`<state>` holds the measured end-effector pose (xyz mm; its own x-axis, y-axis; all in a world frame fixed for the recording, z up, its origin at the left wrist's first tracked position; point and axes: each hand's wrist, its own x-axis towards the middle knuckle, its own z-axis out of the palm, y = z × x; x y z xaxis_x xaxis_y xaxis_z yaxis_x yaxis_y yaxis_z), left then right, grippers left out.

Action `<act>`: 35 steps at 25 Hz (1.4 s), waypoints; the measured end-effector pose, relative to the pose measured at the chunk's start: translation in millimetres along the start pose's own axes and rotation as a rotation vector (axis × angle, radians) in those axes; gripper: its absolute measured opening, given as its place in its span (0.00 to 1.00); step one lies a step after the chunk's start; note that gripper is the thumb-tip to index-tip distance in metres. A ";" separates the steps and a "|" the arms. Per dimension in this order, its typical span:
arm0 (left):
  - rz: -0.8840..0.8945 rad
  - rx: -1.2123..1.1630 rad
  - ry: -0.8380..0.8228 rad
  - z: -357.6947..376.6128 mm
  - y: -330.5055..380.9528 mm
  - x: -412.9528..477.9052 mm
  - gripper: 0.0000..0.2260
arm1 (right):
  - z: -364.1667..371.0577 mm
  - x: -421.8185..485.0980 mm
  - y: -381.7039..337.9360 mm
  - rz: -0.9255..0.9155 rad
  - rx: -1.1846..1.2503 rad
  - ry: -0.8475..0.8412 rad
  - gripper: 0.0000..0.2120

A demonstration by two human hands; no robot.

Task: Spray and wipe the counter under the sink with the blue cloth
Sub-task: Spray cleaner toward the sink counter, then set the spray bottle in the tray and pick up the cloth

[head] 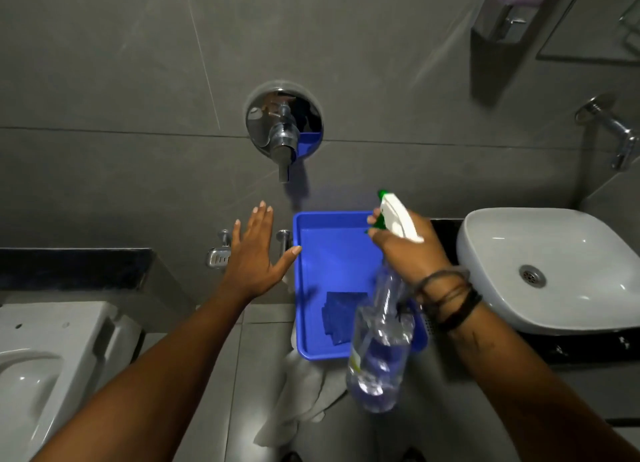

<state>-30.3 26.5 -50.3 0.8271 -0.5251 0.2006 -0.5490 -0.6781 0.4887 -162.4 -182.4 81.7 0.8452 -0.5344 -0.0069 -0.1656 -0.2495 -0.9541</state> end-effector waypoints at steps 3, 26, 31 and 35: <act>0.026 0.023 0.038 -9.8 9.3 19.3 0.43 | 23.7 57.4 -13.7 -0.102 0.081 0.062 0.08; -0.690 -0.581 -0.108 124.1 41.5 4.6 0.18 | 61.2 121.0 171.9 0.262 -0.314 -0.054 0.43; -0.877 -0.415 -0.355 192.5 49.7 -26.9 0.20 | 40.8 43.9 265.5 0.747 -0.443 -0.121 0.40; -1.049 -0.558 -0.304 212.8 52.1 -29.3 0.22 | 40.3 40.2 283.2 0.790 -0.323 -0.140 0.31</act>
<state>-108.8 -103.0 -211.3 0.7342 -0.0064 -0.6789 0.5550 -0.5703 0.6056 -154.8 -242.0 -200.9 0.4725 -0.5491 -0.6893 -0.8495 -0.0756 -0.5221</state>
